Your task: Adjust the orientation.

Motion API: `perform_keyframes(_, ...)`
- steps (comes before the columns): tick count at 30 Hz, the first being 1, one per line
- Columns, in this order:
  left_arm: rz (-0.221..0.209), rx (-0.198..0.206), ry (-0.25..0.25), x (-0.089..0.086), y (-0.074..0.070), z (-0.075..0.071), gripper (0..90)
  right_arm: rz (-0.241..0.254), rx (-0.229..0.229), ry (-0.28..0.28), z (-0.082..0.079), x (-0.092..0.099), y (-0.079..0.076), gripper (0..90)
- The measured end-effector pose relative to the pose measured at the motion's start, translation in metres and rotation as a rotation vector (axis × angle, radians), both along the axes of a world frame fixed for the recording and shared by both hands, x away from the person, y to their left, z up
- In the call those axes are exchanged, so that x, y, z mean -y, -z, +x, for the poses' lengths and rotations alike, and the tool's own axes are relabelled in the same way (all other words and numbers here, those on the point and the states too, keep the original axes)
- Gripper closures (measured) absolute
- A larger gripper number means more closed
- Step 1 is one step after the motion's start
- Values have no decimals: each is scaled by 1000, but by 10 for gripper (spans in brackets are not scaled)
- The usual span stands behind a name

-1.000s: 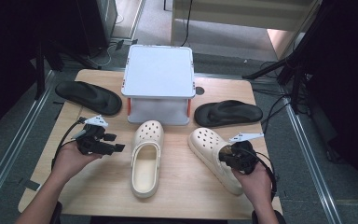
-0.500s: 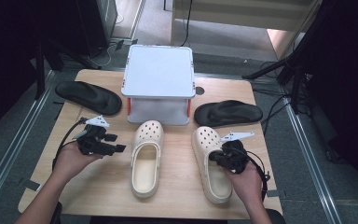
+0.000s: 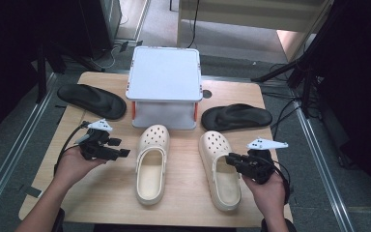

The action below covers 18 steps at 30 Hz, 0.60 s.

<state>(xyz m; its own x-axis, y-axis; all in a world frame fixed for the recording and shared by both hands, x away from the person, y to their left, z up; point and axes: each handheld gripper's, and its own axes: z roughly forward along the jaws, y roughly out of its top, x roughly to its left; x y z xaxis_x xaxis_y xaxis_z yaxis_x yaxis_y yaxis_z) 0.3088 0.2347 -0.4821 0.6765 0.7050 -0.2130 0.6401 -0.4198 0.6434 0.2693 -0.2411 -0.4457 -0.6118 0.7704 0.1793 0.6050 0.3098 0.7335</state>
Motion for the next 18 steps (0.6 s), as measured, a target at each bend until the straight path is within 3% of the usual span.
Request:
perform_keyframes(4,4,-1,1,0,0,1,383,-26,31,44,0,8,2,611)
perform_keyframes(10,0,-3,2,1,1,1,382,-34,-19,87,2,19,14,571)
perform_keyframes(18,4,-2,4,2,1,1,383,-79,-75,94,8,15,31,568)
